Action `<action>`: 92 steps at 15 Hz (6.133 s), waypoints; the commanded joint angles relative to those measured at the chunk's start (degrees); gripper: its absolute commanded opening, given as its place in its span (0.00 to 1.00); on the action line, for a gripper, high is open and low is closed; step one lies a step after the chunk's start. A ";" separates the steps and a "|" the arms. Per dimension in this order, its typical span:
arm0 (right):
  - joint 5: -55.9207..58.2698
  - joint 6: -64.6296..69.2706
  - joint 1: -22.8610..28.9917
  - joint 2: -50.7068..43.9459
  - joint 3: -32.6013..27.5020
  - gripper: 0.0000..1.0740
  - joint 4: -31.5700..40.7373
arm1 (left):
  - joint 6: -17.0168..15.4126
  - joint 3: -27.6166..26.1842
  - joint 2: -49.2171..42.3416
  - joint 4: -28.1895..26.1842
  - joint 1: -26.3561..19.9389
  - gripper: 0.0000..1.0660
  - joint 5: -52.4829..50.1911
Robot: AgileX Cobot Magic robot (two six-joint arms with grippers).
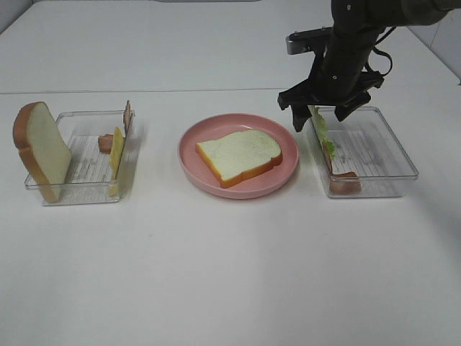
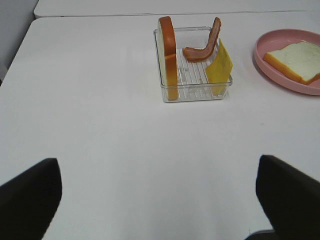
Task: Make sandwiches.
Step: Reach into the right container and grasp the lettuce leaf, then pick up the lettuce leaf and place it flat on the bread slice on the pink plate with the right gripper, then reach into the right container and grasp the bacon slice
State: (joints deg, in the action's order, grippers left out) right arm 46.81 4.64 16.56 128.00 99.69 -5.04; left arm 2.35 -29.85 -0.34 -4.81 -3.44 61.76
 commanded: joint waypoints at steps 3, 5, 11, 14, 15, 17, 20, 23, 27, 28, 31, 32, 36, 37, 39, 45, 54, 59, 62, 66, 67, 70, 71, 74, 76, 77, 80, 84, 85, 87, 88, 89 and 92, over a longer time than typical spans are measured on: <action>-0.57 0.11 -0.17 -0.06 -0.11 0.48 -0.46 | -0.11 0.11 -0.92 -0.06 -0.06 0.95 -0.23; -0.69 -0.06 -0.17 -0.06 -0.11 0.11 -0.46 | -0.11 0.11 -0.92 -0.06 -0.06 0.95 -0.23; 0.63 -0.57 -0.17 -0.97 -0.11 0.00 -1.15 | -0.11 0.11 -0.92 -0.06 -0.06 0.95 -0.23; 2.81 -0.57 -0.17 -5.96 -0.11 0.00 -4.76 | -0.11 0.11 -0.92 -0.06 -0.06 0.95 -0.23; 3.15 -0.57 -0.17 -6.93 -0.11 0.00 -4.81 | -0.11 0.11 -0.92 -0.06 -0.06 0.95 -0.23; 4.01 -0.57 -0.11 -11.86 -0.11 0.00 -4.24 | -0.11 0.11 -0.92 -0.06 -0.06 0.95 -0.23; 4.13 -0.57 -0.11 -16.39 -0.11 0.00 -2.06 | -0.11 0.11 -0.92 -0.06 -0.06 0.95 -0.23; 4.76 -1.66 2.06 -19.02 -0.11 0.00 2.41 | -0.11 0.11 -0.92 -0.06 -0.06 0.95 -0.23; 4.24 -1.60 10.20 -17.53 -0.11 0.00 3.04 | -0.11 0.11 -0.92 -0.06 -0.06 0.95 -0.23; 2.81 -1.60 12.66 -16.16 -0.11 0.00 5.39 | -0.11 0.11 -0.92 -0.06 -0.06 0.95 -0.23; 0.74 -1.95 15.13 -13.52 -0.11 0.00 7.79 | -0.11 0.11 -0.92 -0.06 -0.06 0.95 -0.23; -1.32 -2.06 17.19 -10.14 -0.11 0.00 8.77 | -0.11 0.11 -0.92 -0.06 -0.06 0.95 -0.23; -4.70 -4.24 17.88 -4.70 -0.11 0.00 12.26 | -0.11 0.11 -0.92 -0.06 -0.06 0.95 -0.23; -5.39 -4.64 17.88 -3.61 -0.11 0.00 11.40 | -0.11 0.11 -0.92 -0.06 -0.06 0.95 -0.23; -6.70 -4.64 17.88 -2.46 -0.11 0.00 8.88 | -0.11 0.11 -0.92 -0.06 -0.06 0.95 -0.23; -7.10 6.13 17.88 0.06 -0.11 0.00 -10.31 | -0.11 0.11 -0.92 -0.06 -0.06 0.95 -0.23; -5.39 5.84 17.88 1.72 -0.11 0.71 -10.43 | -0.11 0.11 -0.92 -0.06 -0.06 0.95 -0.23; -3.72 5.90 17.88 0.17 -0.11 0.92 -12.55 | -0.11 0.11 -0.92 -0.06 -0.06 0.95 -0.23; -1.72 4.30 17.88 -4.24 -0.11 0.92 -13.64 | -0.11 0.11 -0.92 -0.06 -0.06 0.95 -0.23; 2.75 3.84 15.47 -10.31 -0.11 0.92 -13.81 | -0.11 0.11 -0.92 -0.06 -0.06 0.95 -0.23; 4.47 3.21 14.04 -11.86 -0.11 0.92 -13.52 | -0.11 0.11 -0.92 -0.06 -0.06 0.95 -0.23; 12.55 2.18 7.73 -15.58 -0.11 0.92 -11.12 | -0.11 0.11 -0.92 -0.06 -0.06 0.95 -0.23; 14.09 1.89 6.82 -15.87 -0.11 0.92 -10.66 | -0.11 0.11 -0.92 -0.06 -0.06 0.95 -0.23; 22.98 1.26 1.78 -16.33 -0.40 0.92 -7.96 | -0.11 0.11 -0.92 -0.06 -0.06 0.95 -0.23; 23.89 1.15 1.60 -16.33 -0.80 0.92 -8.25 | -0.11 0.11 -0.92 -0.06 -0.06 0.95 -0.23; 24.69 1.03 1.66 -16.33 -0.86 0.92 -6.99 | -0.11 0.11 -0.92 -0.06 -0.06 0.95 -0.23; 24.69 -0.11 1.72 -16.33 -0.86 0.92 -6.02 | -0.11 0.11 -0.92 -0.06 -0.06 0.95 -0.23; 24.01 -0.11 1.72 -15.81 -0.86 0.92 -4.24 | -0.11 0.11 -0.92 -0.06 -0.06 0.95 -0.23; 24.01 -0.46 1.72 -15.53 -0.86 0.92 -2.41 | -0.11 0.11 -0.92 -0.06 -0.06 0.95 -0.23; 23.55 -2.98 1.72 -14.21 -0.86 0.92 2.64 | -0.11 0.11 -0.92 -0.06 -0.06 0.95 -0.23; 23.38 -3.15 1.72 -13.81 -0.86 0.92 3.04 | -0.11 0.11 -0.92 -0.06 -0.06 0.95 -0.23; 23.15 -3.09 1.72 -12.95 -0.86 0.92 3.04 | -0.11 0.11 -0.92 -0.06 -0.06 0.95 -0.23; 23.03 -2.98 1.72 -9.91 -0.86 0.92 3.04 | -0.11 0.11 -0.92 -0.06 -0.06 0.95 -0.23</action>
State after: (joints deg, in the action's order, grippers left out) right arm 69.79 2.12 18.33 118.95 99.01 -1.95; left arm 2.35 -29.85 -0.34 -4.81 -3.44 61.76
